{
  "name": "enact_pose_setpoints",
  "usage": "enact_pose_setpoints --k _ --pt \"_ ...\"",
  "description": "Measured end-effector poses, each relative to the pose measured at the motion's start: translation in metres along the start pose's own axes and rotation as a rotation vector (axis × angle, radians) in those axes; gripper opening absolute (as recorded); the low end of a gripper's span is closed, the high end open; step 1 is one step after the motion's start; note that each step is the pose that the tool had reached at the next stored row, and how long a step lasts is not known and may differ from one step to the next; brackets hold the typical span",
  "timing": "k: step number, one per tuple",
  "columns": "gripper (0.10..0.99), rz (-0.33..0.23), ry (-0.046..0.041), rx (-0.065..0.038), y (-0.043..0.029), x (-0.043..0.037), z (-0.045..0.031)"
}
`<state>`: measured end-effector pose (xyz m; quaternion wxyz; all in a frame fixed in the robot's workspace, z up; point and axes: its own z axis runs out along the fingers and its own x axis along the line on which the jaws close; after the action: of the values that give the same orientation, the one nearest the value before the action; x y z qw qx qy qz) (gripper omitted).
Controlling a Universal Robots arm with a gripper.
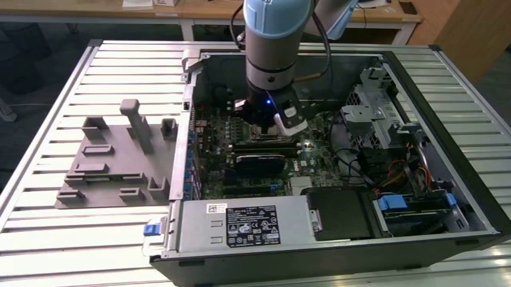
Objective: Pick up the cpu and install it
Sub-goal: 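Install the second cpu locking lever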
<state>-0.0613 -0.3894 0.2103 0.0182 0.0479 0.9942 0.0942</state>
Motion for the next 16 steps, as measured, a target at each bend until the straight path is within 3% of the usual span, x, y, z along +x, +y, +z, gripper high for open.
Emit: enact_pose_setpoints --k 6,11,16 --pt "0.106 -0.001 -0.0019 0.02 0.0155 -0.0043 0.0037" --pt "0.106 -0.002 -0.0044 0.047 0.02 -0.0102 0.0049" --pt "0.106 -0.002 -0.0046 0.049 0.0202 -0.0102 0.005"
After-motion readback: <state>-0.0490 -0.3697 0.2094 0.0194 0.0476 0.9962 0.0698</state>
